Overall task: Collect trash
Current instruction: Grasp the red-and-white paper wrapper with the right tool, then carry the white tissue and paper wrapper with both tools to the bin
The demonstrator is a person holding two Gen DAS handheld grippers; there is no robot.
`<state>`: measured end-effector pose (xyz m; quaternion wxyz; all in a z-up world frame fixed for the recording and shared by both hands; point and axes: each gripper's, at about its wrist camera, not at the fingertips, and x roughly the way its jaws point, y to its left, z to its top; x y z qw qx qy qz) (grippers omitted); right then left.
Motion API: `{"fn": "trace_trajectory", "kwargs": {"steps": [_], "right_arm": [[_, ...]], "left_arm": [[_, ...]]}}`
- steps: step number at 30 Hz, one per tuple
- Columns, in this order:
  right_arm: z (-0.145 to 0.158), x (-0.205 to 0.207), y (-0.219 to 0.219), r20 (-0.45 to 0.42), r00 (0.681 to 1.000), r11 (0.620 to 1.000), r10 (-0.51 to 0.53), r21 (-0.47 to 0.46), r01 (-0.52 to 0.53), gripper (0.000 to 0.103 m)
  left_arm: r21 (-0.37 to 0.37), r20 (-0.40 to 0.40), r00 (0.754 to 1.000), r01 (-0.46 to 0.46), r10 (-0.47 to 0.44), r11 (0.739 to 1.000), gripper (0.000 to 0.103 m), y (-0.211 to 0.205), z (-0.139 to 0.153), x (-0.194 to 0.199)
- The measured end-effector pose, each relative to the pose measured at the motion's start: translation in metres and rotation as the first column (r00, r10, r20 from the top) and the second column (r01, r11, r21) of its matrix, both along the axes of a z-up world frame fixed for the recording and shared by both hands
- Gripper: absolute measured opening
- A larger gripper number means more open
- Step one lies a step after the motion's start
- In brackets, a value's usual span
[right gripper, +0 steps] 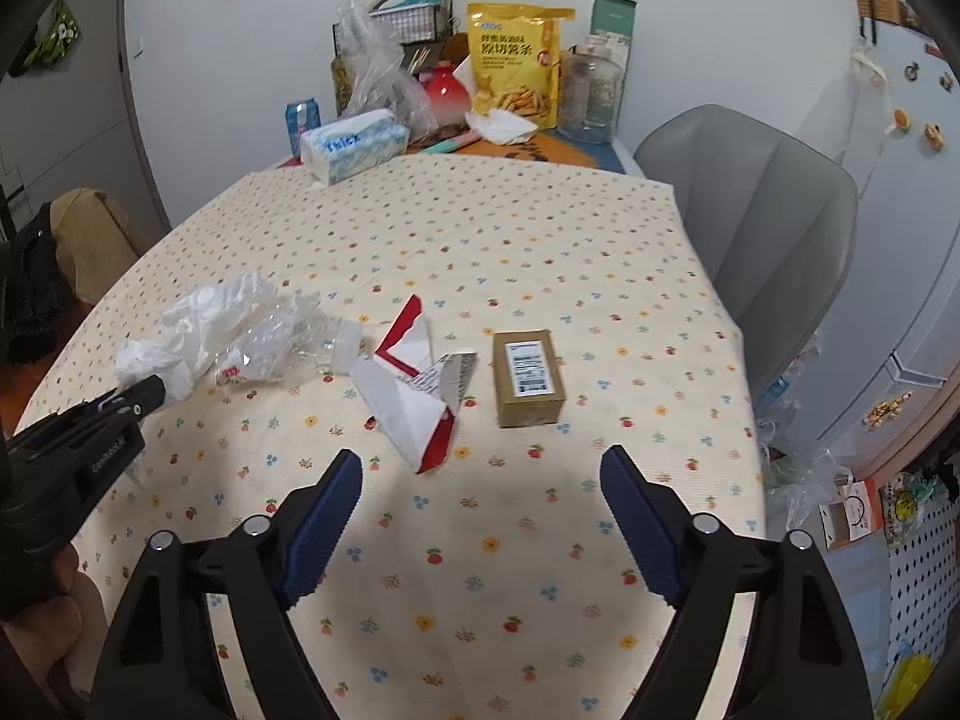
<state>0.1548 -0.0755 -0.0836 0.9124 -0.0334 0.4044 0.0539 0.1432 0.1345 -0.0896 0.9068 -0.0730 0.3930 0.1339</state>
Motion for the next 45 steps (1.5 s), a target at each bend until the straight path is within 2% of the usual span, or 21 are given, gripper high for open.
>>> {"fn": "trace_trajectory", "kwargs": {"steps": [8,14,15,16,17,19,32,45], "right_arm": [[-0.012,0.012,0.021,-0.023,0.999,0.999,0.036,-0.024,-0.037,0.071],[-0.021,0.025,0.028,-0.05,0.998,0.998,0.046,-0.03,-0.048,0.057],[-0.023,0.026,0.028,-0.053,0.997,0.998,0.047,-0.031,-0.049,0.049],[-0.025,0.028,0.028,-0.062,0.997,0.998,0.048,-0.028,-0.049,0.034],[-0.027,0.03,0.027,-0.077,0.996,0.999,0.05,-0.016,-0.051,0.024],[-0.028,0.03,0.024,-0.092,0.994,0.998,0.055,0.011,-0.054,0.017],[0.003,0.002,0.004,-0.014,0.999,0.999,0.04,0.032,-0.04,0.016],[0.036,-0.028,-0.051,0.075,0.996,0.998,-0.05,0.047,0.046,0.016]], "left_arm": [[-0.012,-0.023,1.0,-0.017,0.016,1.0,0.018,0.015,-0.011,0.003],[-0.016,-0.037,0.999,-0.014,0.014,1.0,0.018,0.017,-0.016,0.009],[-0.017,-0.039,0.999,-0.013,0.012,1.0,0.018,0.016,-0.016,0.01],[-0.017,-0.041,0.999,-0.011,0.011,1.0,0.018,0.016,-0.017,0.011],[-0.018,-0.042,0.999,-0.01,0.01,1.0,0.018,0.016,-0.017,0.011],[-0.019,-0.038,0.999,-0.009,0.009,1.0,0.018,0.014,-0.016,0.011],[-0.004,0.034,0.997,0.062,-0.062,0.998,0.018,-0.019,0.015,-0.001],[0.023,0.096,0.979,0.177,-0.178,0.984,0.018,-0.086,0.04,-0.01]]}}
